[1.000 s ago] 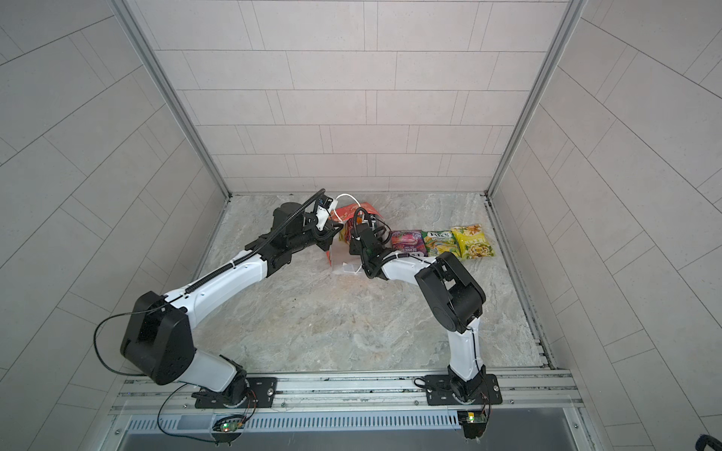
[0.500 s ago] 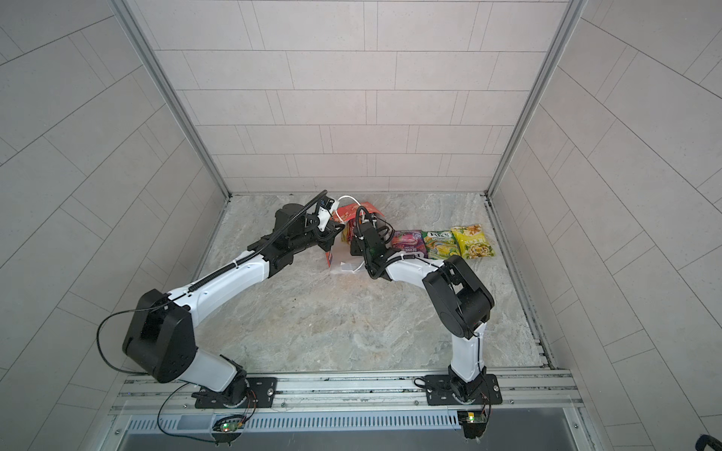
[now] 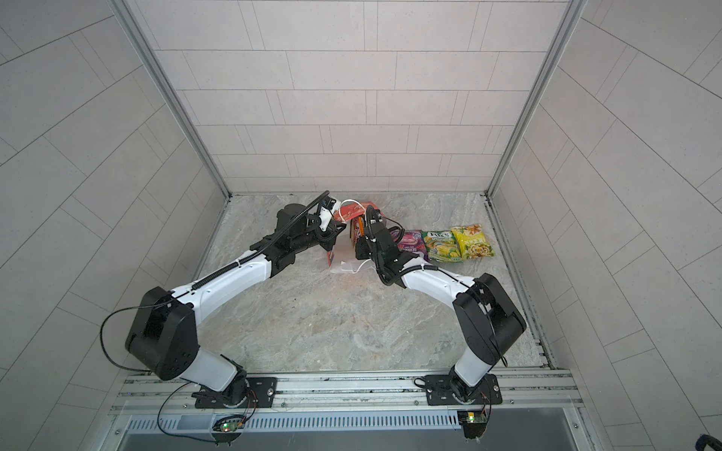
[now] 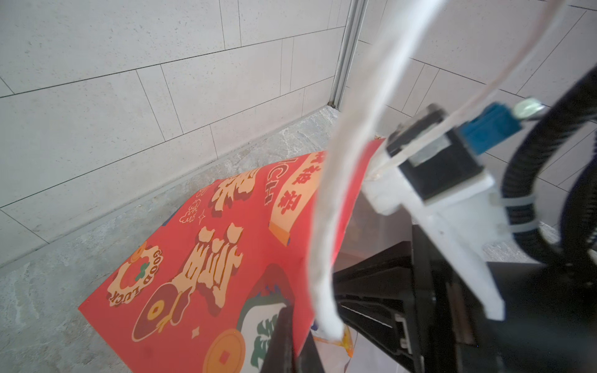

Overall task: Take the snacks out of the paper bag
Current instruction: Pick up the snack from the paper bag.

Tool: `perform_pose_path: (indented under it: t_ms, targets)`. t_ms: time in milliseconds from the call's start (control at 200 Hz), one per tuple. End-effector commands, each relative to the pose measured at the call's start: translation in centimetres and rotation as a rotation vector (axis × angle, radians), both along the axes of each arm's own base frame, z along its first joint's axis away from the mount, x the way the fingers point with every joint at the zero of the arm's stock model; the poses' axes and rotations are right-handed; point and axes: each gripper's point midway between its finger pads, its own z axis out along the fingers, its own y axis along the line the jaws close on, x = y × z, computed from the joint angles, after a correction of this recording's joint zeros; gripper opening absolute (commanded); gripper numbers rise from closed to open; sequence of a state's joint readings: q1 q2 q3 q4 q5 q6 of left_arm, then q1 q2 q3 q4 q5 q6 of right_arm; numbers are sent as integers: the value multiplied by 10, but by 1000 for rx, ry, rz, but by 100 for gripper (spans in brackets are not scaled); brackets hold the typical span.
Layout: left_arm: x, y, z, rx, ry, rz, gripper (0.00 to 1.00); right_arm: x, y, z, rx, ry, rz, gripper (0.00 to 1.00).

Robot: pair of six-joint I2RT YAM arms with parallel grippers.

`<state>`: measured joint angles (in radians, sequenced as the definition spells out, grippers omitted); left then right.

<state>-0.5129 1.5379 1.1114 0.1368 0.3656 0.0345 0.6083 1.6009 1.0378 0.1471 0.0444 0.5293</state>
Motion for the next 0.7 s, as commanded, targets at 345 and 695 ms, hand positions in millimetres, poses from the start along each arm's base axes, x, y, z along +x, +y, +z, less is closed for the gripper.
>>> perform_pose_path:
  t_ms: [345,695]
  targets:
    - [-3,-3,-11,16,30,-16,0,-18,13,49,64,-87,130,0]
    - [-5,2,-5,26,11,2,0,-51,14,89,72,-166,267,0]
